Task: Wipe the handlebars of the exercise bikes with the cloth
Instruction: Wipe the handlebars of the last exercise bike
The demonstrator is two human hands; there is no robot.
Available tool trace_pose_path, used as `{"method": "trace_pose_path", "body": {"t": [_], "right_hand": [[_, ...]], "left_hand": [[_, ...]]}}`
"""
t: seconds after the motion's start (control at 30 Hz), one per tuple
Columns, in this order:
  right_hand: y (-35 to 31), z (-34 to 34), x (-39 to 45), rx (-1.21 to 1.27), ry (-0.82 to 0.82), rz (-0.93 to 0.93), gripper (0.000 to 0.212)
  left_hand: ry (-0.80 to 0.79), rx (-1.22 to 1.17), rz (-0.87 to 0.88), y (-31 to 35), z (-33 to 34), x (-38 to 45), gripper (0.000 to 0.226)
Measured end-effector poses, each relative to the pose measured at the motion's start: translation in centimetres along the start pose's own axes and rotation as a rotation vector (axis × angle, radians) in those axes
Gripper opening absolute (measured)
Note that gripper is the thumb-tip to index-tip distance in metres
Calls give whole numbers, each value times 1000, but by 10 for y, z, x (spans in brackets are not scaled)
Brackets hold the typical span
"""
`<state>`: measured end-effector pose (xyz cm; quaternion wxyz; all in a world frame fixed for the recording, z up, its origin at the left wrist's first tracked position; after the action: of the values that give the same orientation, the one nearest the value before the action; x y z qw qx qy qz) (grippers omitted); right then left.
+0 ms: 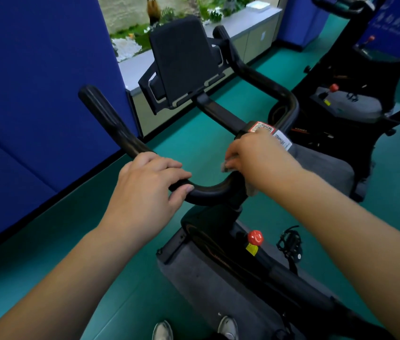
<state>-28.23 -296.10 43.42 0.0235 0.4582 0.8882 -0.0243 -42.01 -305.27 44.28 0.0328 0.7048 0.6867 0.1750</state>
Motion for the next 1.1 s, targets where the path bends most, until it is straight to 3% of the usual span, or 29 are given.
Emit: {"method": "trace_pose_path", "body": {"t": [0.1, 0.2, 0.3, 0.37, 0.43, 0.53, 0.6, 0.67, 0.8, 0.97, 1.1], "right_hand": [[-42, 10, -6, 195, 91, -20, 20], [-43, 9, -9, 295, 209, -52, 19], [-12, -4, -6, -38, 181, -60, 29], [17, 4, -3, -105, 21, 34, 48], [18, 9, -9, -110, -93, 83, 49], [1, 3, -15, 84, 73, 88, 33], [-15, -4, -26, 358, 193, 143, 20], [-35, 5, -33, 505, 194, 144, 20], [-51, 5, -45, 494, 346, 113, 31], [-51, 7, -48, 231, 215, 197, 48], [-55, 9, -38, 308, 161, 194, 38]], "left_hand": [[19, -19, 6, -3, -2, -4, 32], [27, -3, 7, -11, -6, -4, 34], [24, 9, 6, -21, -12, -2, 35], [28, 2, -7, -26, -15, -1, 36], [30, -3, -14, -28, -17, -2, 35], [38, -17, -13, -31, -19, -6, 34], [33, -19, -12, -34, -19, -7, 34], [29, -19, -12, -37, -19, -7, 34], [34, -22, -14, -42, -24, -5, 33], [49, -35, -22, -50, -31, -2, 31], [66, -49, -24, -54, -35, 1, 30]]}}
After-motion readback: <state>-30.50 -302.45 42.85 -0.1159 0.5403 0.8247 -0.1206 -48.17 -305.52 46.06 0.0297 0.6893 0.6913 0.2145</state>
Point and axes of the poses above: each hand's wrist, its own x-axis towards the middle knuckle, its own z-axis out of the palm, y = z × x, the point moved 9 cm from there along x, towards the middle knuckle, and after that the axes turned 5 degrees about -z, right-handed, at the moved point
